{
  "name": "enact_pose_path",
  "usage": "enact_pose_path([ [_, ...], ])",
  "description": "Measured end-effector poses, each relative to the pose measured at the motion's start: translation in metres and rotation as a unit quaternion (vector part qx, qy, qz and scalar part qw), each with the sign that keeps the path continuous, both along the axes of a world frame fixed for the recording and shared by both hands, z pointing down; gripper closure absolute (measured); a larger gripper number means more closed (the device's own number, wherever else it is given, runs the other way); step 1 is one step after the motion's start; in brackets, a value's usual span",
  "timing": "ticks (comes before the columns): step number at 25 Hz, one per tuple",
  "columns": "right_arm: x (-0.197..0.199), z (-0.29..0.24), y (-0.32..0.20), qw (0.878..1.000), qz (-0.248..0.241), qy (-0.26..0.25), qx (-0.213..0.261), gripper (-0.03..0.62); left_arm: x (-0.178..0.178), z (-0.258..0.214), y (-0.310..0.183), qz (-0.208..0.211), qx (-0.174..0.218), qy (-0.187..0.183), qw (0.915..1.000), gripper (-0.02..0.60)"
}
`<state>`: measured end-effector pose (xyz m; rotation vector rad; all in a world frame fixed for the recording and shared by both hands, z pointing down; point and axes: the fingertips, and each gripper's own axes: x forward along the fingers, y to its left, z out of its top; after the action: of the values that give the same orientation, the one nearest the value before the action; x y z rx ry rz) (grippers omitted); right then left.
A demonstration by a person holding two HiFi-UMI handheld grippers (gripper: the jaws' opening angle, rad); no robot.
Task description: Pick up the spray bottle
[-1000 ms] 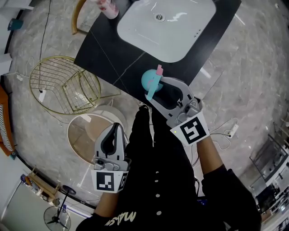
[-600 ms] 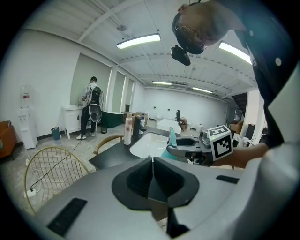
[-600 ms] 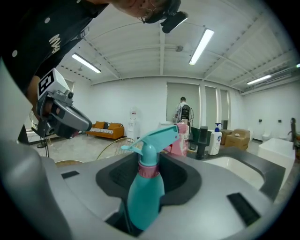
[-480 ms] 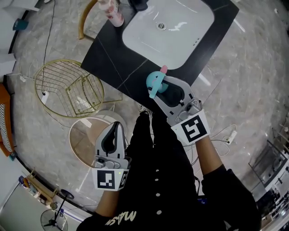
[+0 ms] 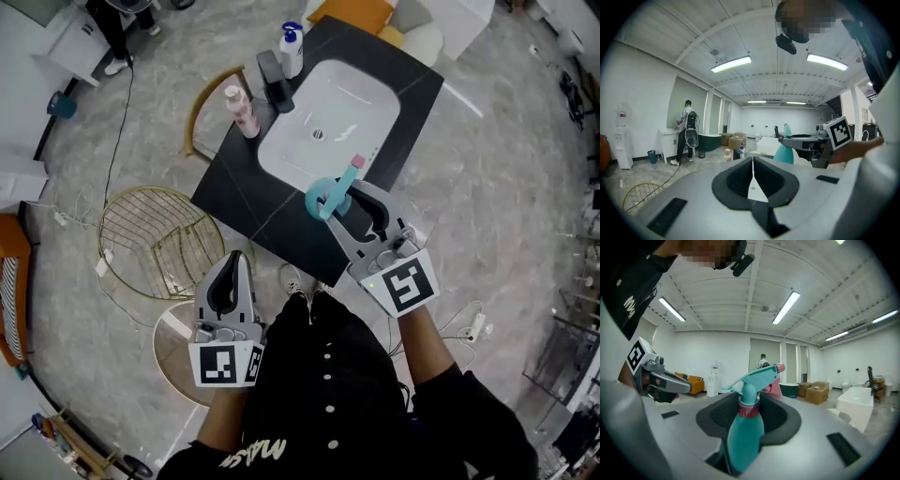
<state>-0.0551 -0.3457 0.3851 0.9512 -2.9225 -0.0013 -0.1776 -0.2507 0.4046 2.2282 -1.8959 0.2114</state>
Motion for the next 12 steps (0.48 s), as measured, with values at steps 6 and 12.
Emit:
enact_pose_path([
  [6, 0.036, -0.052, -0.002, 0.998, 0.059, 0.001, 0.033, 0.462, 0.006, -0.043, -0.021, 0.019, 0.053, 0.006, 0.9984, 0.565],
  [12, 0.082, -0.079, 0.011, 0.991, 0.118, -0.013, 0.055, 0.464, 0.017, -0.071, -0.034, 0.038, 0.092, 0.009, 0.9950, 0.565],
])
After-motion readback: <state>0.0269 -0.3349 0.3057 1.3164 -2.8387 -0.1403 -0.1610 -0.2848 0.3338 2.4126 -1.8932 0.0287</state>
